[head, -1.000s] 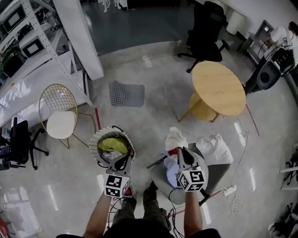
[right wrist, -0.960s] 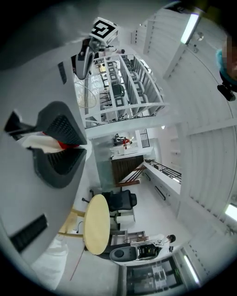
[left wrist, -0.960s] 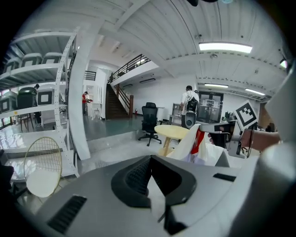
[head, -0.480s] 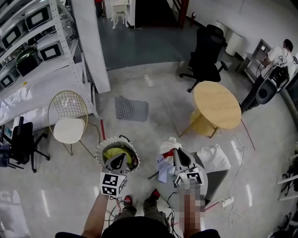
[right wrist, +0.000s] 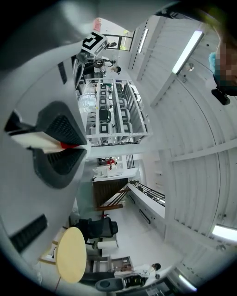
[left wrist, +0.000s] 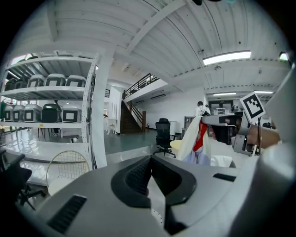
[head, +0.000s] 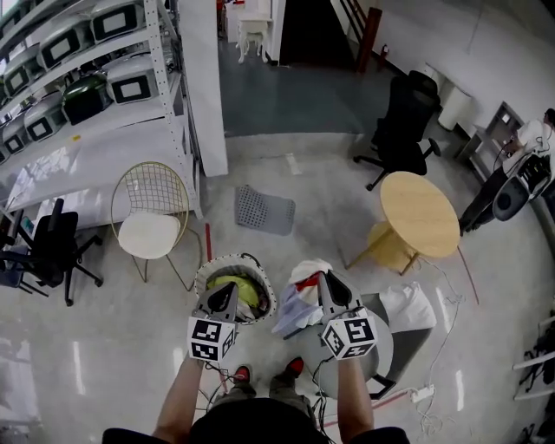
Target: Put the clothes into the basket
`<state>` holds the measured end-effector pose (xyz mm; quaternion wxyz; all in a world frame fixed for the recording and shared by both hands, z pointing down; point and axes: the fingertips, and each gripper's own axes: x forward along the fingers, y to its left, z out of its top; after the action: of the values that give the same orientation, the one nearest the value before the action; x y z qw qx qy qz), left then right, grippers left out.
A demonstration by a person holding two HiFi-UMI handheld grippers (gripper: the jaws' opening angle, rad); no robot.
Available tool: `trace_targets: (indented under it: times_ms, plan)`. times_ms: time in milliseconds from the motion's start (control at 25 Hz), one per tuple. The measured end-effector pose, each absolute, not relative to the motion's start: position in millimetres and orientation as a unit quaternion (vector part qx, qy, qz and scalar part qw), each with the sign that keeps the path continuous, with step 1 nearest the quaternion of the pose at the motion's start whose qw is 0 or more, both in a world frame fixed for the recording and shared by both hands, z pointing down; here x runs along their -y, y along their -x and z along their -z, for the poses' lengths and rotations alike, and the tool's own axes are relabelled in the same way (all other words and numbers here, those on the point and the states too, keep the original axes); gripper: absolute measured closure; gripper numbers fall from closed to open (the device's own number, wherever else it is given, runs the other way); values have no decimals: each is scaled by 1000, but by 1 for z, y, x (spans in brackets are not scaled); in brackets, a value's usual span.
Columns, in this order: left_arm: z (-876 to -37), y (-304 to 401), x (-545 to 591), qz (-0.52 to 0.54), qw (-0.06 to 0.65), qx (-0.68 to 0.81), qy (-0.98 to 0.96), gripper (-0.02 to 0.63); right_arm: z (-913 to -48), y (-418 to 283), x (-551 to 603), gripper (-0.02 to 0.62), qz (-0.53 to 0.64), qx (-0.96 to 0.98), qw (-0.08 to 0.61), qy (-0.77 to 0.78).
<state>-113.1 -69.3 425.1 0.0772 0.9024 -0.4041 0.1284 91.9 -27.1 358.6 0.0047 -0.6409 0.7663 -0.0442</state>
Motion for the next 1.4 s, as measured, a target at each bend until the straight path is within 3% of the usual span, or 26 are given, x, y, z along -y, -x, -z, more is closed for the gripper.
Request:
trace_targets:
  times_ms: [800,1400]
  plan:
    - [-419,232,72,-111,85,476,-868,600,-331,30,77,551,27,-818,9,574]
    - [-443,266,98,-118,113,495,-854,600,-366,70,123,551,58,-833,-14,550]
